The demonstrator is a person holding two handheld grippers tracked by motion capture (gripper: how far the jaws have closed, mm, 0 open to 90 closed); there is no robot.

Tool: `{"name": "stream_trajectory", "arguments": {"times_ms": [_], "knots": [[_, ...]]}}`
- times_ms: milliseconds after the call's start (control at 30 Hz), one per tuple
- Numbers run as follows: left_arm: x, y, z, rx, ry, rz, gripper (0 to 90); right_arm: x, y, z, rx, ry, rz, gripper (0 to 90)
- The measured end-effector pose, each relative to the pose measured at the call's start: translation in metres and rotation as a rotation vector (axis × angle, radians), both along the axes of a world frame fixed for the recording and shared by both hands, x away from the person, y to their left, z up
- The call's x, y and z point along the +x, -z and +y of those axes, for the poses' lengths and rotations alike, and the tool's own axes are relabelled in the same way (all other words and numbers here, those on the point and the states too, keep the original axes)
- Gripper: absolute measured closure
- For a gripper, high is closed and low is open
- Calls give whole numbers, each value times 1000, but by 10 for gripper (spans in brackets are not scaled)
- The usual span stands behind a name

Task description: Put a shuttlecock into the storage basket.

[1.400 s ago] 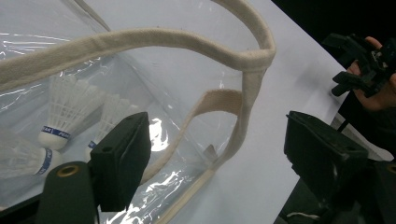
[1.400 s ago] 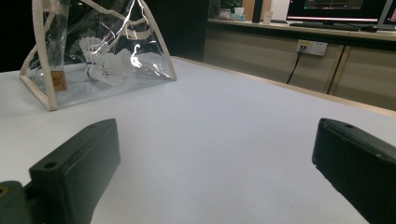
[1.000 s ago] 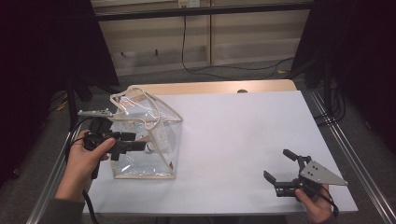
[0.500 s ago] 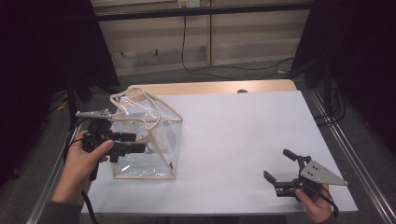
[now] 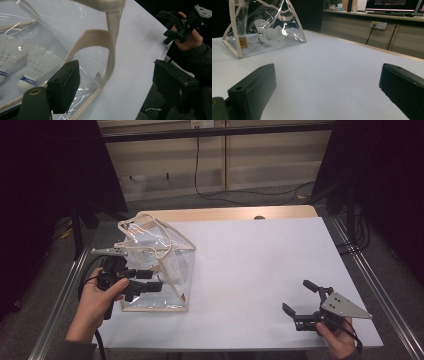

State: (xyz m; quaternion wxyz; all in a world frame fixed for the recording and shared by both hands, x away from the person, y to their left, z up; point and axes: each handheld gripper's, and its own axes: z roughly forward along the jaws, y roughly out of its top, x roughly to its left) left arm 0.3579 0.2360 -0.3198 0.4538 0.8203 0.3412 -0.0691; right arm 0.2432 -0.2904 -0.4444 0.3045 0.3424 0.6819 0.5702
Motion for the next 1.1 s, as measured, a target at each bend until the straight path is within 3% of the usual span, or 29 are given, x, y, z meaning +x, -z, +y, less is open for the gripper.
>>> {"name": "stream_trajectory", "arguments": {"times_ms": [833,1100], "knots": [[-9,18,1,2,-5,-8,183,-1,0,0,2,3,1,7],[-11,26,4,-18,-7,-2,180,-1,-1,0,3,1,0,7]]}}
